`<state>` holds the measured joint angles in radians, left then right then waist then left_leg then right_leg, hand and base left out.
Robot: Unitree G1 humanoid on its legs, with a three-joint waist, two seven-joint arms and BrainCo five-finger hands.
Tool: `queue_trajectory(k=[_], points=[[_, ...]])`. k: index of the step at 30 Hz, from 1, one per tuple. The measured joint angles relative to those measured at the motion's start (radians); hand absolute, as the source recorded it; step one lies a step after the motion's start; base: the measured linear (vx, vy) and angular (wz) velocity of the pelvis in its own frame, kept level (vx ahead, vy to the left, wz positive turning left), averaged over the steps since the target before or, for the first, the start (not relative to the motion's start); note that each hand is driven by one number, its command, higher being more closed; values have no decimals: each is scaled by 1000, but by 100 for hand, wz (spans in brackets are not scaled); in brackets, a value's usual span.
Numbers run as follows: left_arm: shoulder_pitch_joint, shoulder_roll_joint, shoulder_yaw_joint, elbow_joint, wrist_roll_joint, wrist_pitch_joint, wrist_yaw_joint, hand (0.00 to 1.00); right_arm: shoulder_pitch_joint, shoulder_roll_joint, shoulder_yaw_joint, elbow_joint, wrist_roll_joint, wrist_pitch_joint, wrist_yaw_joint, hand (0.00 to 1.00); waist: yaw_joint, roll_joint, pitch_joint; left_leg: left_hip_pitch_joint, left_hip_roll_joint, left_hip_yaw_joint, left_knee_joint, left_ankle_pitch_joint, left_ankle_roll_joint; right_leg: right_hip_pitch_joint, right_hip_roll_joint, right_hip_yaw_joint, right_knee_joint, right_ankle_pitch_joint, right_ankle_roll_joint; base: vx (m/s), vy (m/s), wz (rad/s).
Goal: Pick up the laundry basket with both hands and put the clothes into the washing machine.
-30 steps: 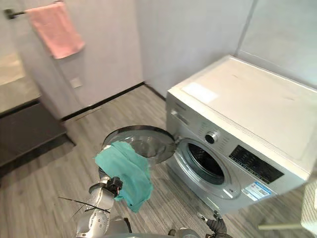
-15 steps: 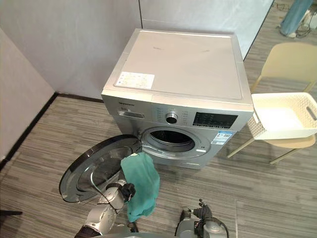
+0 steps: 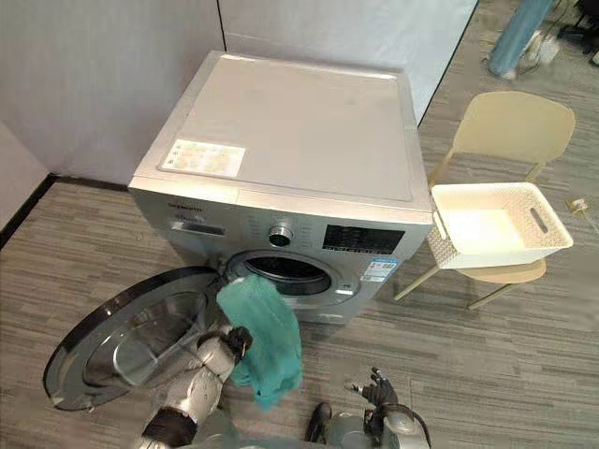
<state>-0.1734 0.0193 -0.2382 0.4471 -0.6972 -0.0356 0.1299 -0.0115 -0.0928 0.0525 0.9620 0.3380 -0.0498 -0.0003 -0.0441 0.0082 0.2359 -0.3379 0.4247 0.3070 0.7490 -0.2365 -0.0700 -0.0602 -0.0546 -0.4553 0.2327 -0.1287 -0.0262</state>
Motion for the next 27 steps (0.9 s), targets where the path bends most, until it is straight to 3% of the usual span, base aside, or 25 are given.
queue_trajectory(k=[2, 3, 4, 5, 6, 10, 12, 14, 21, 25, 27], points=[[-98, -11, -9, 21, -6, -16, 10, 100, -43, 7, 4, 12, 89, -9, 3, 0, 0, 2, 28, -53, -49, 22, -84, 20, -2, -62, -27, -7, 48, -2, 2, -34, 117, 5], [-208, -18, -7, 54, -8, -31, 23, 100, -101, 12, 17, 14, 170, -15, 3, 0, 0, 23, 68, -78, -74, 48, -170, 95, 17, -116, -39, -2, 122, -22, 19, -42, 220, -9], [-328, -13, -6, 84, -8, -42, 30, 100, -165, 30, 41, 14, 255, -24, 3, 0, -8, 5, 138, -103, -83, 52, -148, 74, 74, -170, -72, 8, 241, -84, 35, -56, 207, 4], [-386, -8, -3, 104, -8, -45, 34, 100, -197, 45, 48, 16, 285, -27, 3, 0, -18, -21, 162, -137, -92, 50, -113, 75, 76, -213, -101, 10, 305, -106, 39, -126, 195, 23], [-497, -10, 9, 146, -19, -62, 64, 100, -288, 77, 68, 22, 382, -43, 5, 0, -23, -47, 192, -276, -88, 35, -3, 48, 114, -359, -151, 18, 456, -142, 37, -133, 123, 23], [-646, -17, 83, 168, -37, -81, 92, 100, -413, 112, 67, -103, 480, -88, 4, 0, -4, -48, 269, -446, -71, 37, 183, -40, 152, -563, -217, 77, 681, -230, 54, -169, 135, -10], [-675, -23, 104, 146, -38, -103, 90, 100, -437, 145, 66, -153, 501, -105, 6, 0, 3, -48, 269, -530, -57, 45, 255, -77, 150, -668, -239, 115, 768, -252, 52, -194, 91, -26], [-692, -67, 192, 137, -40, -112, 102, 100, -436, 179, 64, -172, 519, -111, 6, 0, 3, -48, 269, -608, -47, 46, 295, -80, 153, -754, -249, 130, 815, -261, 53, -126, 22, -10], [-655, -101, 243, 144, -78, -128, 116, 100, -386, 208, 66, -232, 567, -133, 30, 0, 5, -47, 270, -669, -42, 81, 304, -79, 154, -846, -272, 150, 843, -245, 39, -28, -9, -3], [-806, -122, 258, 281, -102, -112, 115, 100, -423, 207, 95, -237, 644, -137, 69, 0, -5, -47, 270, -715, -39, 90, 305, -76, 160, -898, -271, 156, 838, -225, 45, 8, -22, -7], [-880, -116, 291, 311, -119, -98, 114, 100, -426, 208, 113, -238, 647, -137, 73, 0, -12, -47, 270, -716, -35, 92, 307, -65, 182, -898, -267, 156, 833, -219, 43, 24, -48, -9]])
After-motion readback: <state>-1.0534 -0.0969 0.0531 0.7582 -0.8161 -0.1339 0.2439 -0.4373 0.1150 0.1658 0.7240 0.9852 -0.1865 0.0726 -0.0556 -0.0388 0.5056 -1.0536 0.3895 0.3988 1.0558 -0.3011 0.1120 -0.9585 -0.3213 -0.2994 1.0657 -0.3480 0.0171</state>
